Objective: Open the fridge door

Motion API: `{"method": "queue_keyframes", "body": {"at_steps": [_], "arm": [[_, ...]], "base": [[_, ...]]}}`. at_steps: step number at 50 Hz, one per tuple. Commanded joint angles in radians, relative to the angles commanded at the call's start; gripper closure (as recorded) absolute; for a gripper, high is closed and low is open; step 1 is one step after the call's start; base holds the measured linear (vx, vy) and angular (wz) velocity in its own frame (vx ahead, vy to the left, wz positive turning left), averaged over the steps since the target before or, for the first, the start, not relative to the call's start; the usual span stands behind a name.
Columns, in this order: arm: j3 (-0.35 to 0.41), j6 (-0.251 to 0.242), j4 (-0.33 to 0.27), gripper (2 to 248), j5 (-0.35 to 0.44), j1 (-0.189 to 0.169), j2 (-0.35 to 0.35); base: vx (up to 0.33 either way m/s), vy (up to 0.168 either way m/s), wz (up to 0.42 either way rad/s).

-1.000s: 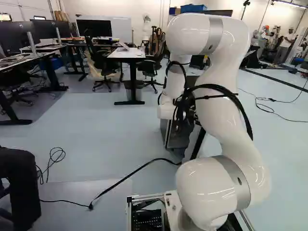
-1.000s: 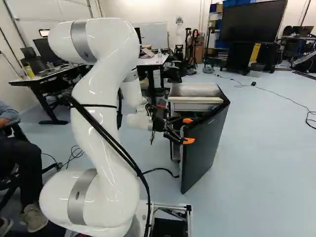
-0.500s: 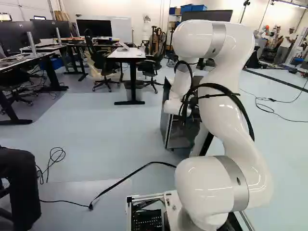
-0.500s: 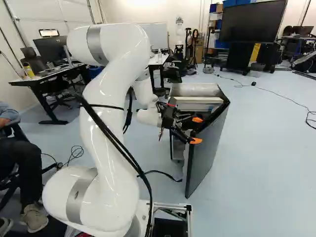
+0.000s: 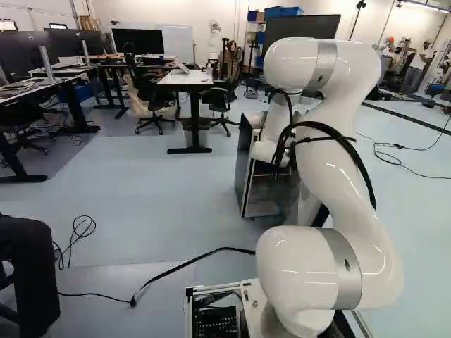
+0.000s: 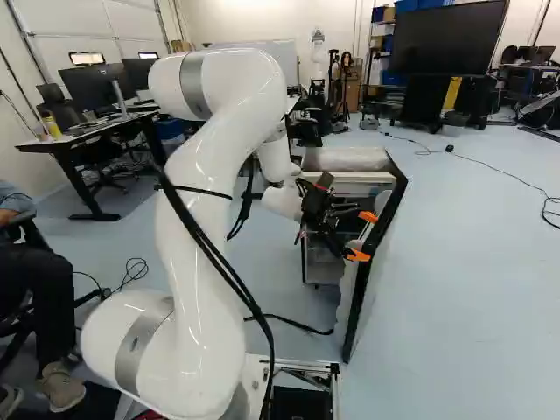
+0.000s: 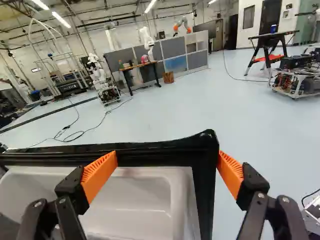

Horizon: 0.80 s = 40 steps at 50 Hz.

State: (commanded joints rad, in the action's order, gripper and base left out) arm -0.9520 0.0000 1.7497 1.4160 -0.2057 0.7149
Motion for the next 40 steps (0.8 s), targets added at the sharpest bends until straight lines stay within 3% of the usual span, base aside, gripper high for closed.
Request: {"method": "queue_keyframes", "body": {"at_steps": [22, 40], "arm": [[-0.104, 0.000, 0.009, 3, 0.000, -0.089, 0.044], [-0.117, 0.000, 0.009, 3, 0.000, -0.100, 0.050]], "base": [[0.000, 0.000, 0.000], [0.000, 0.000, 0.000]]}}
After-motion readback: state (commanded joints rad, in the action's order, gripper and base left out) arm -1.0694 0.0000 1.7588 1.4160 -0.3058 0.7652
